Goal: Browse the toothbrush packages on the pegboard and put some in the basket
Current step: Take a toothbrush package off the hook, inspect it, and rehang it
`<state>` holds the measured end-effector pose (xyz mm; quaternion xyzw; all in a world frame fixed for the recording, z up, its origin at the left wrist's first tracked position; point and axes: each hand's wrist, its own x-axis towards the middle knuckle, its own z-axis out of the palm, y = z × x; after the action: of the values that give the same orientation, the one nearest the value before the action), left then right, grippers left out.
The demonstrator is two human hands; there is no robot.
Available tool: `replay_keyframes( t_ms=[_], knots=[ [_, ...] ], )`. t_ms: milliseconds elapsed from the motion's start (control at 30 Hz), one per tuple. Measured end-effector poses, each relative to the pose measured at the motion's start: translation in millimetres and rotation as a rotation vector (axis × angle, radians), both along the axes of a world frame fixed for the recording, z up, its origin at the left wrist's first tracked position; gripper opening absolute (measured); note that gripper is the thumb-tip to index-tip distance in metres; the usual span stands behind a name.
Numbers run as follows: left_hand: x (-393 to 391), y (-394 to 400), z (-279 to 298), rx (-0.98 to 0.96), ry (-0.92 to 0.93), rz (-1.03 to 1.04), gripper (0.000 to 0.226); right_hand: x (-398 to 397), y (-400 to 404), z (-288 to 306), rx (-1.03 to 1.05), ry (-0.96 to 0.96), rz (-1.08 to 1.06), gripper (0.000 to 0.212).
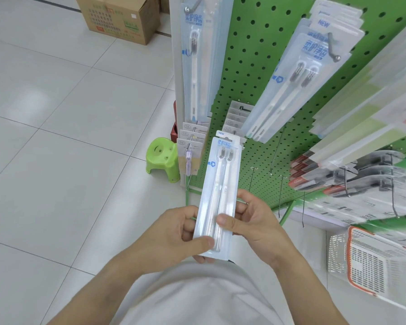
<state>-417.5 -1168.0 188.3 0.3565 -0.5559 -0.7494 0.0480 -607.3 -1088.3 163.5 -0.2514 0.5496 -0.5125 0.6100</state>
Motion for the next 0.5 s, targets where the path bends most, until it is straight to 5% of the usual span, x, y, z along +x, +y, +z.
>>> replay_keyframes(
  t_ms=[500],
  knots=[
    [-13.4, 7.2, -4.9, 0.001, -0.085, 0.167, 0.031, -5.9, 5.1, 0.6, -0.035, 0.149, 0.229, 0.068]
  ],
)
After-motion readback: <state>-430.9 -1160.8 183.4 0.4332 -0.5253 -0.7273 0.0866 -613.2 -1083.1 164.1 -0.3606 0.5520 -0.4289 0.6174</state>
